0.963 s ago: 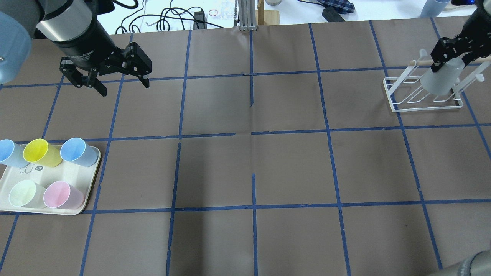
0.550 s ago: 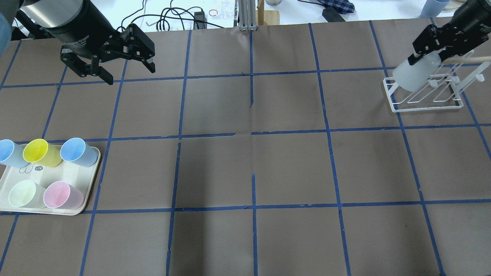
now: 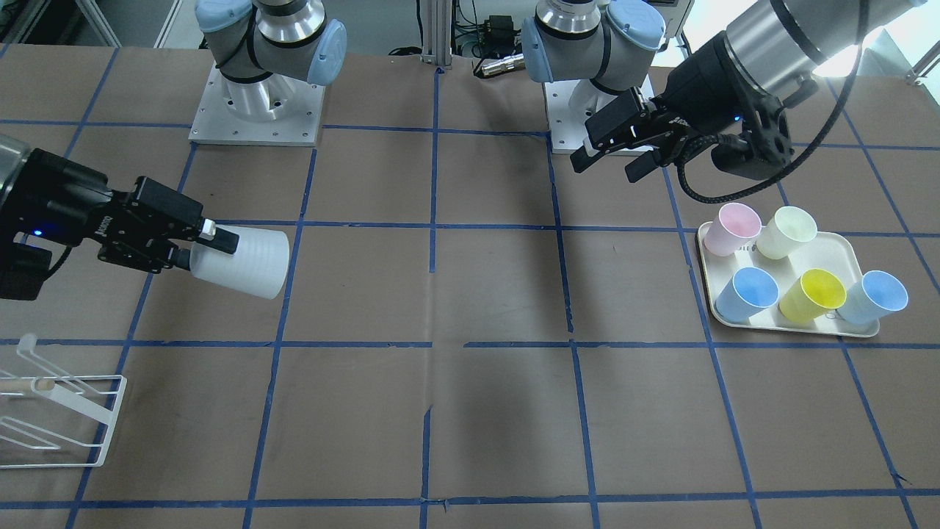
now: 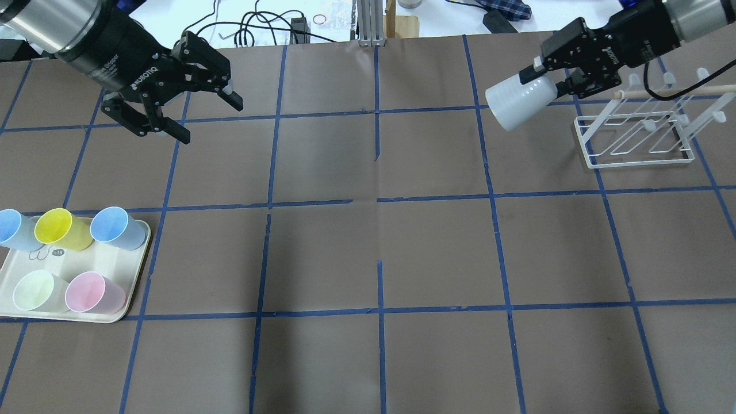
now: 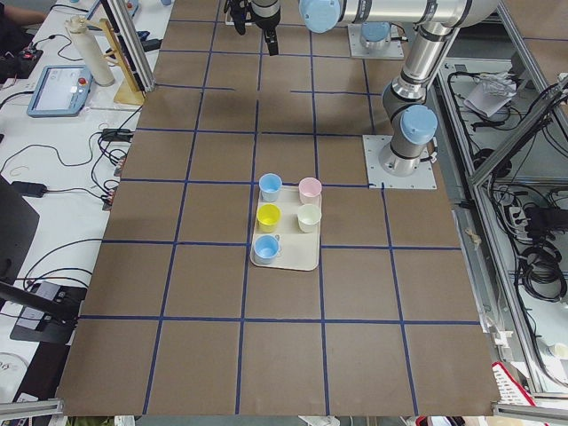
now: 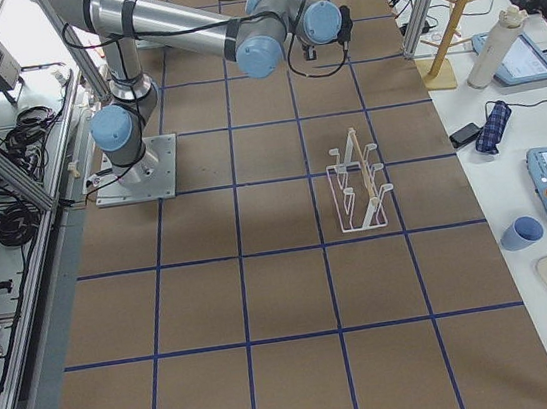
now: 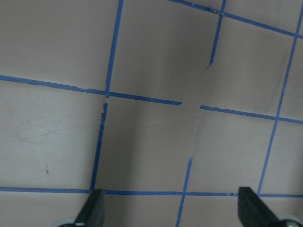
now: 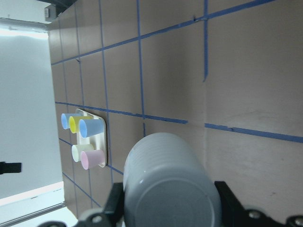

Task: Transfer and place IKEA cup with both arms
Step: 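Lift the white cup from the rack while the left arm reaches toward it, then close the left gripper on the white cup's base beside the right gripper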

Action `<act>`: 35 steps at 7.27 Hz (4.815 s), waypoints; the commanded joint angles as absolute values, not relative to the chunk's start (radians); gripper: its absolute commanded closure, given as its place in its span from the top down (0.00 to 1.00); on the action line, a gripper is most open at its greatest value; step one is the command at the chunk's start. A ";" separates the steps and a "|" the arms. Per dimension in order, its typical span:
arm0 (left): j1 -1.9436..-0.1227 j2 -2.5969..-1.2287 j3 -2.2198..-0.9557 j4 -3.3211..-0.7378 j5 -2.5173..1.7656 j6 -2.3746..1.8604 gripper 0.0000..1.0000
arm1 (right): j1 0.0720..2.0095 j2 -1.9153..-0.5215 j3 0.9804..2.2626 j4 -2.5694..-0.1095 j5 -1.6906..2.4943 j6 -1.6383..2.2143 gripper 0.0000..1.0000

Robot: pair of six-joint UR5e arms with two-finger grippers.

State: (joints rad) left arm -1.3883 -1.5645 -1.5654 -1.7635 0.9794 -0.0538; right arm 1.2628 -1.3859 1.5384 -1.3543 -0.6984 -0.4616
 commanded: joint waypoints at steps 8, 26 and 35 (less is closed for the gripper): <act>-1.428 -1.650 -1.927 -1.671 0.186 0.083 1.00 | 1.439 -1.384 1.667 -1.307 -0.169 -0.465 0.30; -1.522 -1.743 -1.951 -1.520 -0.063 0.095 0.56 | 1.439 -1.433 1.715 -1.296 -0.198 -0.466 0.31; -1.514 -1.747 -1.971 -1.420 -0.055 0.120 0.00 | 1.437 -1.430 1.700 -1.302 -0.212 -0.457 1.00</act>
State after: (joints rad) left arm -1.5143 -1.7492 -1.9714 -1.4206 -0.0563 0.1224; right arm 1.4386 -1.4319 1.7052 -1.2977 -0.2080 -0.4579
